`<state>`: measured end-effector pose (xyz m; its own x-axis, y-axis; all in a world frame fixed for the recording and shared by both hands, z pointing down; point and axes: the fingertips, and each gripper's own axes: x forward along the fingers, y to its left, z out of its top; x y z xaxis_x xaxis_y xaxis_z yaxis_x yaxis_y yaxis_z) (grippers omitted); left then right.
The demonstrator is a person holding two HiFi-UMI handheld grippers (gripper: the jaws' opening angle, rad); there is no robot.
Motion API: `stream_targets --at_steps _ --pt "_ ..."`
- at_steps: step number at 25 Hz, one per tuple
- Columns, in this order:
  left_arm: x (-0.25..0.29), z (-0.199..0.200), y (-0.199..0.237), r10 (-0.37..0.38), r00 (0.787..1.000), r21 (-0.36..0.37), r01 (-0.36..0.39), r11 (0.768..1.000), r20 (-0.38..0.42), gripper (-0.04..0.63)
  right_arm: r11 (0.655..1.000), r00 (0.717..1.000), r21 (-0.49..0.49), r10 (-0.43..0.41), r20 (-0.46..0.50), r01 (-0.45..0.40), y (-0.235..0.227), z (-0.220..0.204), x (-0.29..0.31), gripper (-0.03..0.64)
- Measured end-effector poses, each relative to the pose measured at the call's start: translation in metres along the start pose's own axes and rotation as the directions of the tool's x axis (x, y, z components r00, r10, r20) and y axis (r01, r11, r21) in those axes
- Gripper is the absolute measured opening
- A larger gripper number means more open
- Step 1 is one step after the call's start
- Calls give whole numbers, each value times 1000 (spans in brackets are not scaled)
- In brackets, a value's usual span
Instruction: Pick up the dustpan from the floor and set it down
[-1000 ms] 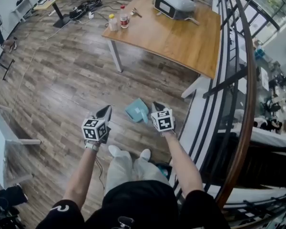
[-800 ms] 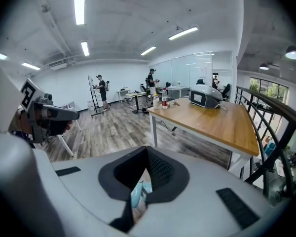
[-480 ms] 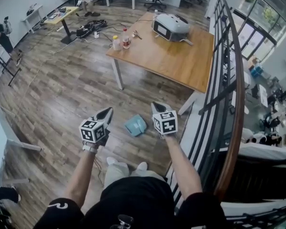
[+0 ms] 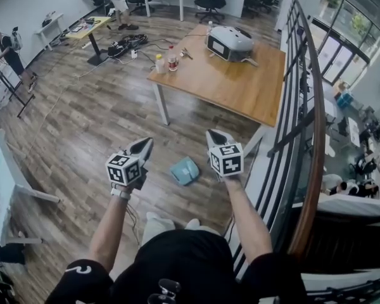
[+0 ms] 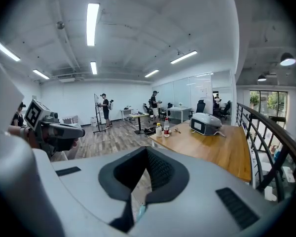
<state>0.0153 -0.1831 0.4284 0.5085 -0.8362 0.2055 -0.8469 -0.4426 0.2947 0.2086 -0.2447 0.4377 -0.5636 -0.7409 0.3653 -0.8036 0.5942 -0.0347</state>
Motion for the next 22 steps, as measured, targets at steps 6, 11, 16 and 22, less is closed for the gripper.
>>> stream_targets --at_steps 6,11,16,22 --pt "-5 4 1 7 1000 -8 -7 1000 0 -2 1000 1000 -7 3 4 -3 0 4 0 -6" --pt "-1 2 1 9 1000 19 -9 1000 -5 -2 1000 1000 -16 6 12 -5 0 4 0 -5" --pt "1 3 3 18 1000 28 -18 999 -2 -2 1000 1000 -15 4 10 -4 -1 5 1 -5" --pt "4 6 4 23 1000 34 -23 999 10 -2 1000 1000 -14 5 3 -5 -3 3 2 -5"
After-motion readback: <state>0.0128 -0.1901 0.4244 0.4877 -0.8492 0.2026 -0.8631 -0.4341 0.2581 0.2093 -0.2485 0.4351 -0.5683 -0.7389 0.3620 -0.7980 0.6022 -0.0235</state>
